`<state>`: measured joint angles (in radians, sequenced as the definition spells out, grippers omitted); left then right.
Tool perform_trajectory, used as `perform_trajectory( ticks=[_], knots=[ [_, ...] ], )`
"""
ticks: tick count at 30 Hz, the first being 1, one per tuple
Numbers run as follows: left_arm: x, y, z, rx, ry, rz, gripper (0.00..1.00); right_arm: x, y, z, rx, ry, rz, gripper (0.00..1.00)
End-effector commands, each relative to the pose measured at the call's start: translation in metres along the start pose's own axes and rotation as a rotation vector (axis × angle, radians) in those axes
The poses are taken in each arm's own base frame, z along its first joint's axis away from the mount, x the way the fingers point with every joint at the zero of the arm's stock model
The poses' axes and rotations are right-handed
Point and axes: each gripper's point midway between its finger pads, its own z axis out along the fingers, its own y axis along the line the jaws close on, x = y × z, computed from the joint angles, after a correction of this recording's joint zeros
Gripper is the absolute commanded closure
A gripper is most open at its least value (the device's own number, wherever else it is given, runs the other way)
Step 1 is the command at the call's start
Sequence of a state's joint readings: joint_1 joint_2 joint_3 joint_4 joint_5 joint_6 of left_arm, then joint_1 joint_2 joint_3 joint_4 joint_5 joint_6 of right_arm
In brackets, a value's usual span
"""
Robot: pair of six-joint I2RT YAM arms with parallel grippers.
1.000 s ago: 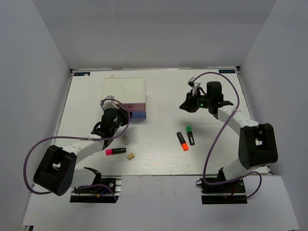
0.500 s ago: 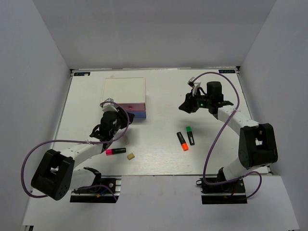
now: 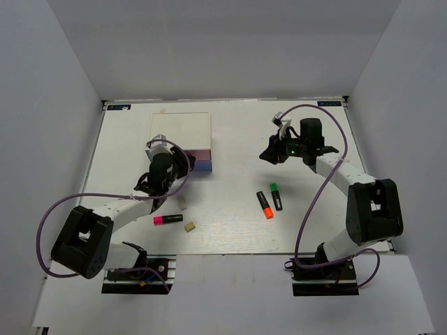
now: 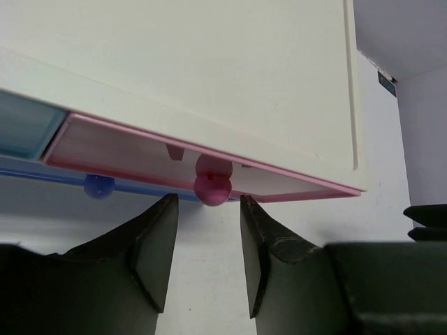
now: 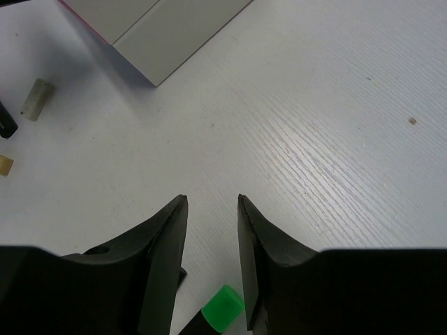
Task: Sort the stationery into containers
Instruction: Open the drawer in the storage box.
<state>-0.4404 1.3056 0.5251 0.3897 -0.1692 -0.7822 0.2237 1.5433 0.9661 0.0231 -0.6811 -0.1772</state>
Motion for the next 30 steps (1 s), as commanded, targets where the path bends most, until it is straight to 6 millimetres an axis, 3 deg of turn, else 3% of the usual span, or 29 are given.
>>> perform_trajectory(
  ticks=[1,14,20,30],
  knots=[
    [-0.021,-0.012,0.006,0.012,-0.062,0.003,0.49,-0.008,0.003,-0.005,-0.003,-0.021,-0.035,0.59],
    [-0.022,-0.010,0.010,0.002,-0.069,0.003,0.85,-0.004,0.002,-0.004,-0.005,-0.011,-0.036,0.59],
    [-0.007,-0.005,-0.003,0.024,-0.024,0.007,0.88,-0.003,0.004,-0.004,-0.018,-0.006,-0.047,0.48],
    [0.018,0.009,-0.031,0.040,0.059,0.014,0.90,-0.002,0.004,-0.002,-0.027,0.000,-0.046,0.44]
  ],
)
